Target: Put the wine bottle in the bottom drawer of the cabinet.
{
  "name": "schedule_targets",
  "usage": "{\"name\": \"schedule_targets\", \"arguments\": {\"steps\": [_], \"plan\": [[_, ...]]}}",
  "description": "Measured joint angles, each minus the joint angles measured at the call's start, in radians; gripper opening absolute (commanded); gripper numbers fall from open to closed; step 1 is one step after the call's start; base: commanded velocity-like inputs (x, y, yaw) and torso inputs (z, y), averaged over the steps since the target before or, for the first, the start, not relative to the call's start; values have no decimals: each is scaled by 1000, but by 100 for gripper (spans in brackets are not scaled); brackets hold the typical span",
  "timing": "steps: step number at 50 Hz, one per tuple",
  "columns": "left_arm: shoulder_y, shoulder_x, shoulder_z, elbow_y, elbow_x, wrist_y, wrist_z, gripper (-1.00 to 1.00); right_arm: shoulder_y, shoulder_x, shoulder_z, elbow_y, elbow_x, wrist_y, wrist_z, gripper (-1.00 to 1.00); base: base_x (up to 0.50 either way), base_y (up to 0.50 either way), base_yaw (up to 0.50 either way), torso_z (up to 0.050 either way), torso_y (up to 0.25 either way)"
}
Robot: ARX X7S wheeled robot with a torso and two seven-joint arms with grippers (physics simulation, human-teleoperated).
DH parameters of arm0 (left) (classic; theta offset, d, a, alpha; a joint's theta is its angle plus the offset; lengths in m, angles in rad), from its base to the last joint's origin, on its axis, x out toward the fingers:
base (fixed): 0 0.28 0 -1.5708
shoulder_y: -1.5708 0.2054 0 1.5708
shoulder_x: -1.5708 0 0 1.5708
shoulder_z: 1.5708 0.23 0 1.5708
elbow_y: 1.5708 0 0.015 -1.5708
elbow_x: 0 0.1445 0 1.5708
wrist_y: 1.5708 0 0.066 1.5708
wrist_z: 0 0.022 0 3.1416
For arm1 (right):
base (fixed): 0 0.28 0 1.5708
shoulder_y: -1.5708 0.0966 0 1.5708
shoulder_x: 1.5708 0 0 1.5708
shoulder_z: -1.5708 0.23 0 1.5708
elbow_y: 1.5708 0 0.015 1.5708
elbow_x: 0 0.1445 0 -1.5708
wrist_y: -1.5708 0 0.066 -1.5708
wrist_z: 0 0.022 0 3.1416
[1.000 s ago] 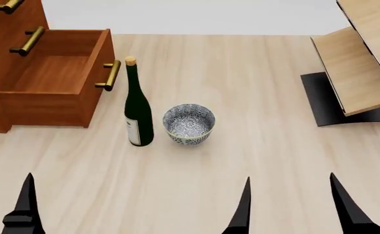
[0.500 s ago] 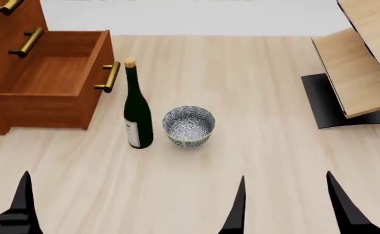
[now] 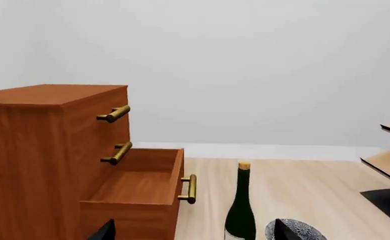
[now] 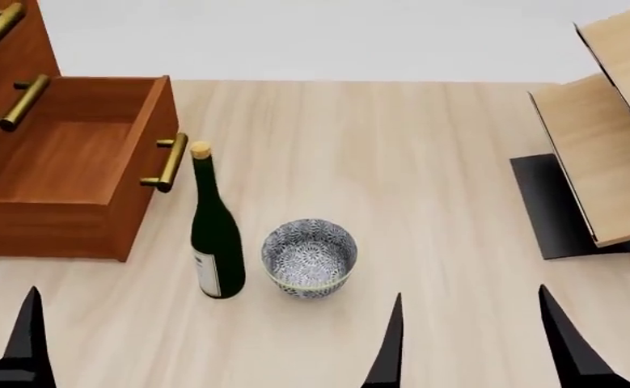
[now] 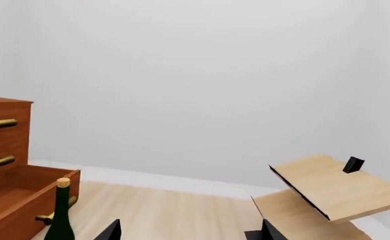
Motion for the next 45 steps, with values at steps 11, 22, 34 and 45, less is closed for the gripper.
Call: {"name": "schedule_targets", "arguments": {"steps": [11,22,34,45], "plan": [[6,-112,77,1,-74,126,-109,100,4,13,-23,8,2,-22,10,100,274,0,0,0,0],[4,-191,129,1,-107,216,-179,100,14,23,-51,8,1,-34,14,100,243,94,0,0,0],[-4,-228,166,-14,-111,270,-206,100,23,34,-76,10,1,-52,17,100,209,222,0,0,1],[-10,-237,191,-26,-104,292,-209,100,28,41,-94,17,2,-66,21,100,191,229,0,0,0]]}}
